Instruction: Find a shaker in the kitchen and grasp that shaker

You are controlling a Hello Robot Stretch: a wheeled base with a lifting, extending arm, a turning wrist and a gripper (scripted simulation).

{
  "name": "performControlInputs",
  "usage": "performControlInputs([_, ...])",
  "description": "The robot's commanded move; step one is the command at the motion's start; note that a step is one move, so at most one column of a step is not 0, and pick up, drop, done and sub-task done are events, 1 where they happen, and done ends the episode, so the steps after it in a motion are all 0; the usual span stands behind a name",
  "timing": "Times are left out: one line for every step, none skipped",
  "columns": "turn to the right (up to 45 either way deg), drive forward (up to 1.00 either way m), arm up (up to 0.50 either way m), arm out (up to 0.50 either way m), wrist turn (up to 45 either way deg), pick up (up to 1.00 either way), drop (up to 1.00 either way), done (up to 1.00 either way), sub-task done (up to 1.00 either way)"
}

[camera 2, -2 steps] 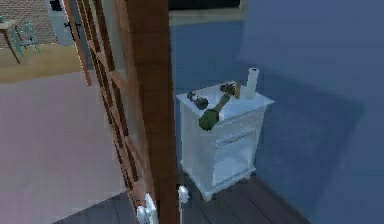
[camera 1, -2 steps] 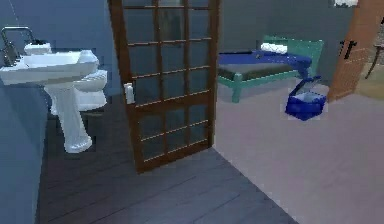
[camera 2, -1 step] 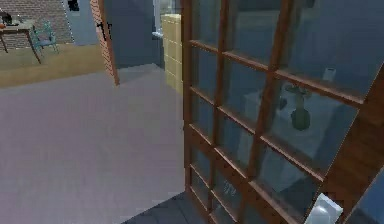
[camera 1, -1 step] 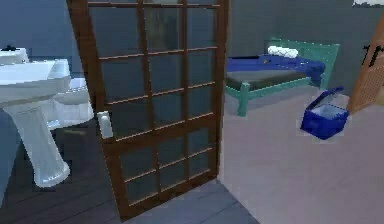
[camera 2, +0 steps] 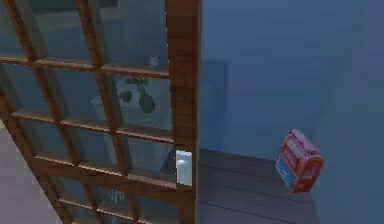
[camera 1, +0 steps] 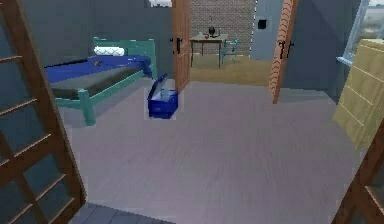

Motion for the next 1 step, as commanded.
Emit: performControlInputs([3.0,0.00,0.00,0.00,0.0,0.00,0.00,0.00,0.00])
